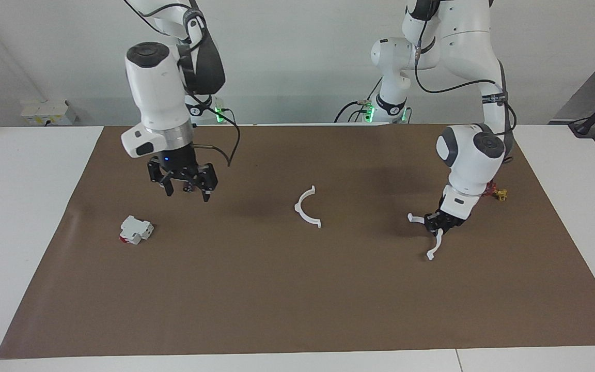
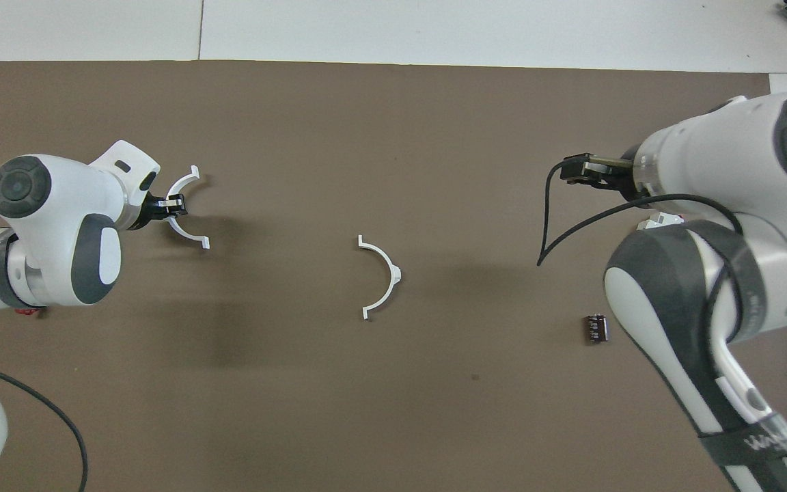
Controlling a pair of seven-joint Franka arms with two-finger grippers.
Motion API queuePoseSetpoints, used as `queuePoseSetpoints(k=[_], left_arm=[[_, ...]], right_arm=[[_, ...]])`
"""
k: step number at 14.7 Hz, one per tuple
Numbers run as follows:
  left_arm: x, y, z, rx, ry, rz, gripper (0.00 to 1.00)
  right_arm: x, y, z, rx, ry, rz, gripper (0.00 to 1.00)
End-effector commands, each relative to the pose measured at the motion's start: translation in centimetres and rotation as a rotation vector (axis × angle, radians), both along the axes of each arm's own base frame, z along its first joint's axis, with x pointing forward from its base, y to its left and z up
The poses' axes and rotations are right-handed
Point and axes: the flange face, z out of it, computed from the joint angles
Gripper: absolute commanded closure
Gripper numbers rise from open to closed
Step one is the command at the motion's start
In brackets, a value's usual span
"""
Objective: Assemble drain pipe with both arms
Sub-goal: 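Carry the second clamp half with the left gripper toward the first half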
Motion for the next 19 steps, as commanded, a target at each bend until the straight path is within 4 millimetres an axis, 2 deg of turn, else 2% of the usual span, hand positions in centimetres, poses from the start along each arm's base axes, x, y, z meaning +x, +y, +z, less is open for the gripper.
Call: queuePoseSetpoints(k=[1,4,5,8,11,15,16,19], left_arm=[[-1.2,-5.2,0.2,0.017,-0.022,-0.102,1.00],[-3.8,-11.4,-0.2,0.016,-0.004,-0.194,1.00],[-4.8,-12.9,-0.4,0.012,0.003,-0.189,1.00],[-6.6,-15.7,-1.0,0.003,0.023,-0.154,1.00],[-8.4,-18.1,-1.4,-0.004,0.033,-0.134,1.00],[-9.9,-19.9,-1.5,-0.005,0.043,-0.142,1.00],[-10.7,-21.0,-1.6,-0.003,0.049,-0.153,1.00],[-11.8,-21.6,-1.9,-0.001,0.061,-0.145,1.00]], right_arm=[[-2.0,-4.6,2.7,-0.030,0.037,0.040,0.00],[-3.5,-8.5,6.4,-0.027,0.097,0.108,0.00],[-4.3,-9.2,8.1,-0.006,0.115,0.106,0.00],[-5.5,-9.7,10.9,0.001,0.176,0.095,0.00],[-6.0,-9.0,10.0,0.002,0.198,0.108,0.00],[-6.4,-9.0,10.0,0.003,0.198,0.111,0.00],[-6.4,-9.2,10.0,0.003,0.200,0.117,0.00],[-6.4,-9.1,10.1,0.001,0.197,0.139,0.00]])
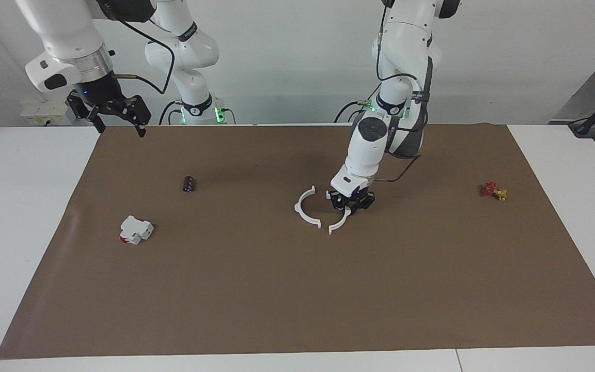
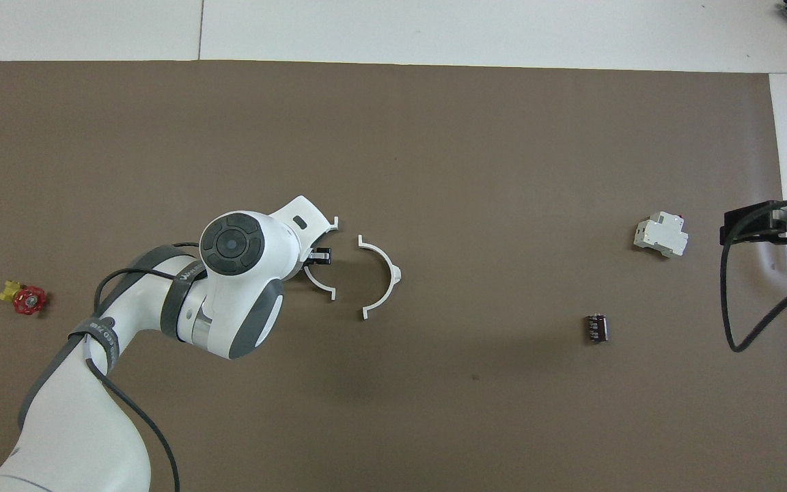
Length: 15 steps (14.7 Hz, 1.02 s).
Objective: Assemble drain pipe with both arms
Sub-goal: 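Carry the second clamp half with the left gripper toward the first half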
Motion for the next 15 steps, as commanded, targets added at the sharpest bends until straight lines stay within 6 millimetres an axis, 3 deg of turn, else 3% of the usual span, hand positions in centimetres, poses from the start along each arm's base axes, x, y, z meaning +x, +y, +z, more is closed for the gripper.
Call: queuePoseSetpoints(k=[1,15], left_arm=[[-2.18,-0.18,-0.07,0.015,-0.001,-0.008,1.00],[-2.41,-0.86,0.14,-0.008,-0.027,0.023,1.00]], right_arm=[[-0.43,0.11,-0.07,0.023,0.011,0.028,0.00],[-0.38,0.19,-0.08,0.022,0.011,0.027,0.00]])
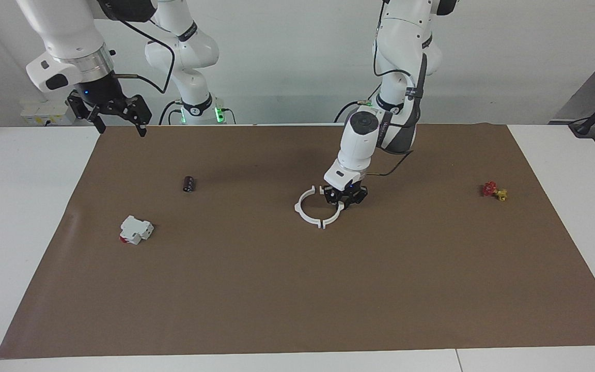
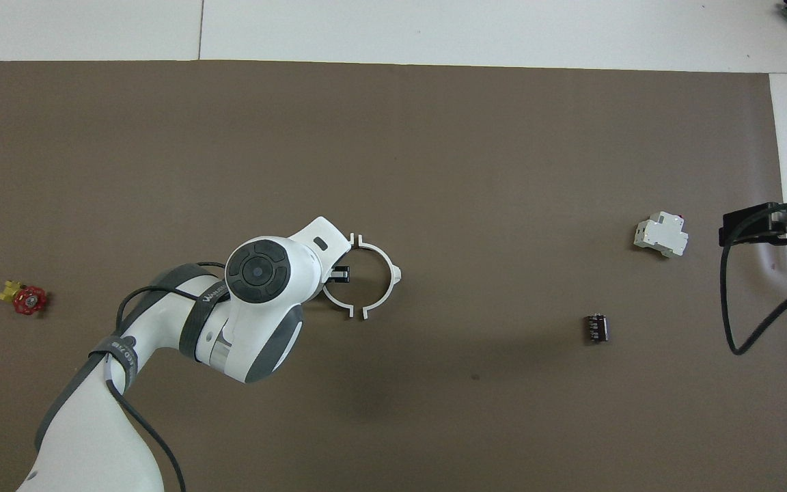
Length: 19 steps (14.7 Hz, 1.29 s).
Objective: Assemble drain pipe with both arms
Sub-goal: 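Press the held clamp half onto the placed half with the left gripper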
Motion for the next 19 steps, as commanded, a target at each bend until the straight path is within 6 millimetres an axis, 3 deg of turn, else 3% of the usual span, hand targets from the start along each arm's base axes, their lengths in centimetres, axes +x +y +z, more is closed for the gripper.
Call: queuePoseSetpoints(k=[1,19], left_arm=[[-0.9,0.2,0.2,0.002,-0.021,0.004,1.00],[-2.3,-0.7,-0.4,0.004,-0.002,0.053,1.00]], right_arm=[[-0.4,0.1,-0.1,0.024,0.009,0.020,0.00],[-0.4,0.1,0.1,0.024,0.006,0.020,0.00]])
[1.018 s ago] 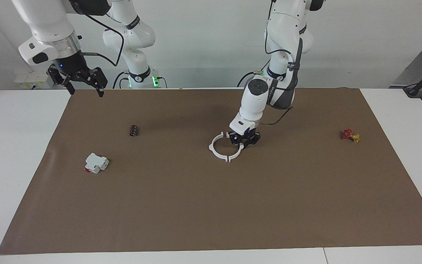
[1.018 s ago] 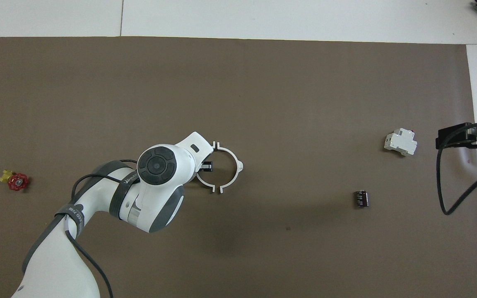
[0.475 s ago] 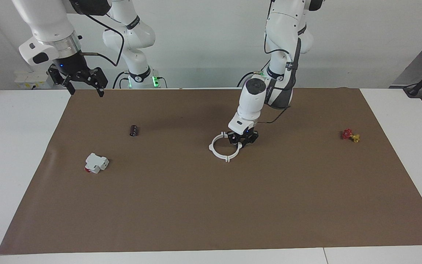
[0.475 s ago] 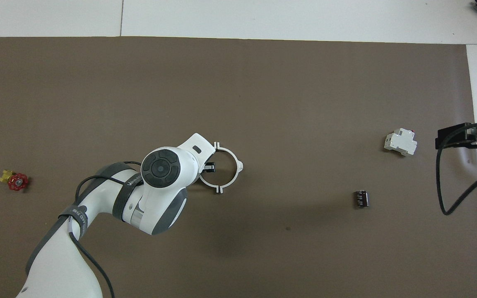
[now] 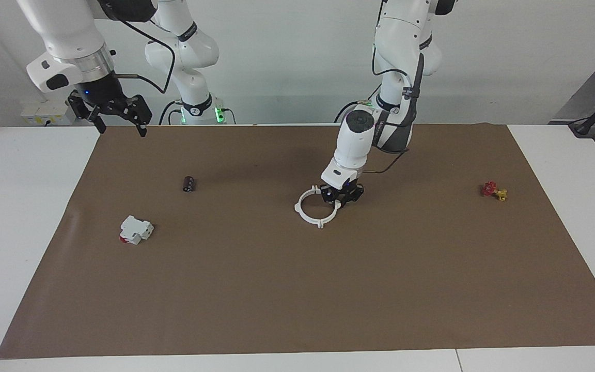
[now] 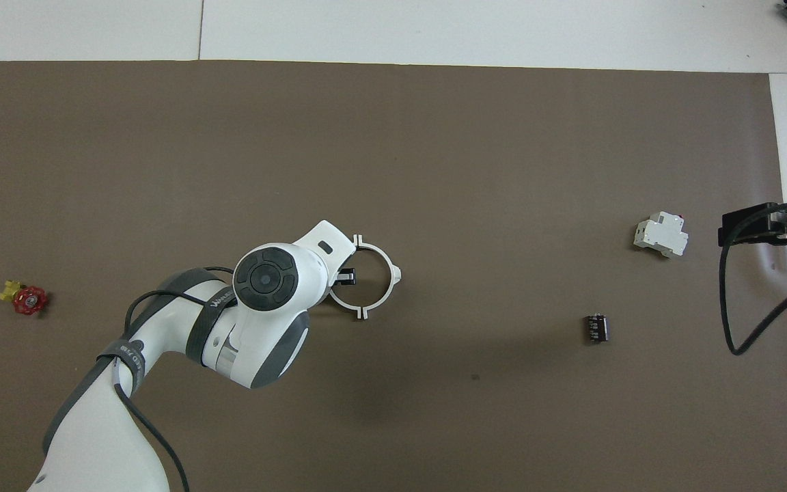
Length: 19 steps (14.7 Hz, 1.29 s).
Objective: Assemble drain pipe with both arms
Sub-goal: 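Press the held clamp half onto the placed half with the left gripper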
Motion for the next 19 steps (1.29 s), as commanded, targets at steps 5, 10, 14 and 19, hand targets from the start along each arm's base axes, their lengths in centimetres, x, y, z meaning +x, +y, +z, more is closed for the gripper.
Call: queuePoseSetpoints(k=[5,10,14,19], left_arm=[[-1.52,0.01,-0.11,0.010,-0.008,-0.004,1.00],[-1.28,-0.05,0.08,0.003,-0.018,-0.001,1.00],[-1.24,0.03,0.07,0.004,-0.017,-0.001,0.91],[-1.03,-0.01,0.26,0.004,-0.019,-0.007,0.21]], right_arm=[[-0.43,0.00,0.07,0.024,0.007,0.019,0.00],[-0.43,-0.01,0.07,0.022,0.007,0.019,0.00],[-0.43,0.00,0.07,0.024,0.007,0.019,0.00],[-0.41,0.07,0.08,0.022,0.006,0.020,0.00]])
